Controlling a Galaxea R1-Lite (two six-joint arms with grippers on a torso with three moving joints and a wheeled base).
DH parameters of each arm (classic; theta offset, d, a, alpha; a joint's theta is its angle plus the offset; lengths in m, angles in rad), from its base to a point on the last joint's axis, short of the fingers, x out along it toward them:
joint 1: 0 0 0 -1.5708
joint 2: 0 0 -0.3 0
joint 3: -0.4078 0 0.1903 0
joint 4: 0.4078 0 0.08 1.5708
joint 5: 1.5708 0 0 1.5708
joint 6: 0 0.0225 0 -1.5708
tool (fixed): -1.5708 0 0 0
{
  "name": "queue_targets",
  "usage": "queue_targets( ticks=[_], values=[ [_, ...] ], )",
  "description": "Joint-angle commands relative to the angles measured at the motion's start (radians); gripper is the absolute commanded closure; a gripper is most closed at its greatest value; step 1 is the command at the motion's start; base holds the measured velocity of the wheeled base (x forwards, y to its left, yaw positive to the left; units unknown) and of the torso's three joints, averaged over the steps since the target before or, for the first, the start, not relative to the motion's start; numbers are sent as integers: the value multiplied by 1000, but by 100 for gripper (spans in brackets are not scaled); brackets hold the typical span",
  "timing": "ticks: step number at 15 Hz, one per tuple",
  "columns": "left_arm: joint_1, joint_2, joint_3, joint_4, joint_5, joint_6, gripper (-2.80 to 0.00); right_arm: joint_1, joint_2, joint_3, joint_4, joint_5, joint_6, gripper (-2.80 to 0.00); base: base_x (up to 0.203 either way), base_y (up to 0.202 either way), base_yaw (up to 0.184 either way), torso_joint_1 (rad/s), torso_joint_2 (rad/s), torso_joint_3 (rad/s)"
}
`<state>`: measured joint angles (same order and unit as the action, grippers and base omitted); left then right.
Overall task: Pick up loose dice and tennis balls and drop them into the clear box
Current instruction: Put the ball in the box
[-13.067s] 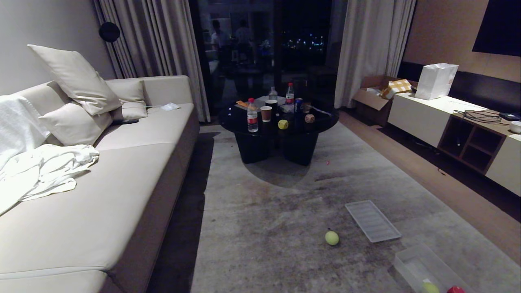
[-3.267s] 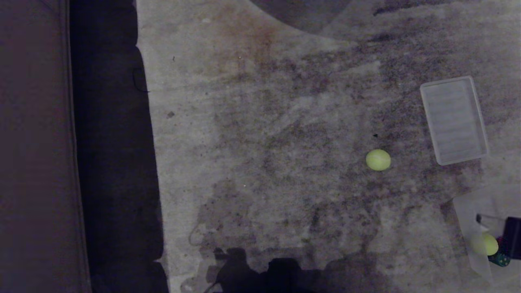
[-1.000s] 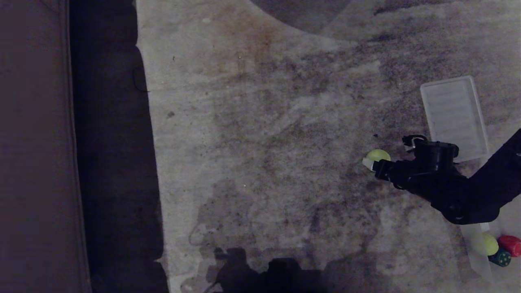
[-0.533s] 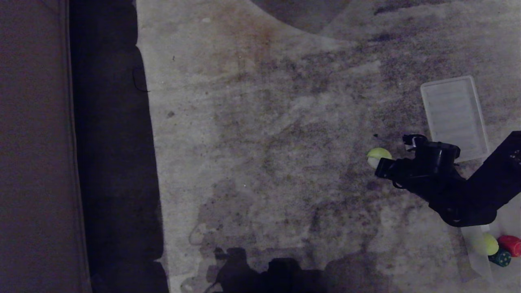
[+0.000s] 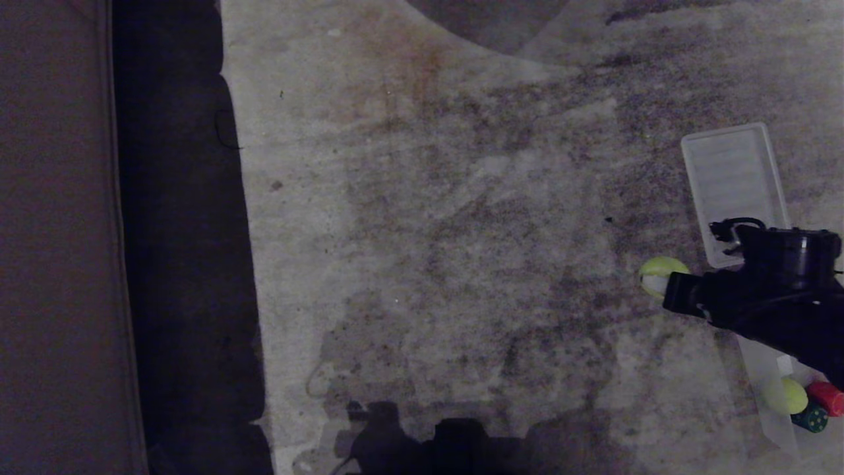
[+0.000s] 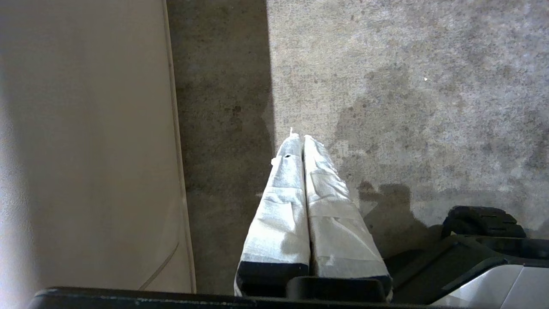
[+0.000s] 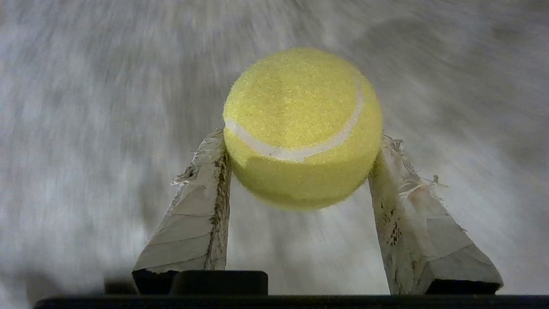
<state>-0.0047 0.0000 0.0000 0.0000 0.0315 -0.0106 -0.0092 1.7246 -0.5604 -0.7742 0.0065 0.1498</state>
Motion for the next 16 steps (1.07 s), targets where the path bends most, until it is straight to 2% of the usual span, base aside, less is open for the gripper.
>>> queue_targets(
  ticks=[1,7,10,13,16],
  values=[
    [0,2,2,0,1,0,0,-9,-368,114,170,-1,-44,0,0,0,0,0,0,0],
    [0,2,2,0,1,0,0,-13,-1093,332,741,-27,-151,0,0,0,0,0,0,0],
    [0,2,2,0,1,0,0,-20,-1329,398,976,-49,-174,0,0,0,0,0,0,0],
    [0,0,2,0,1,0,0,-22,-1475,457,1017,-18,-173,0,0,0,0,0,0,0],
    [0,2,2,0,1,0,0,-14,-1522,502,921,-13,-98,0,0,0,0,0,0,0]
  ],
)
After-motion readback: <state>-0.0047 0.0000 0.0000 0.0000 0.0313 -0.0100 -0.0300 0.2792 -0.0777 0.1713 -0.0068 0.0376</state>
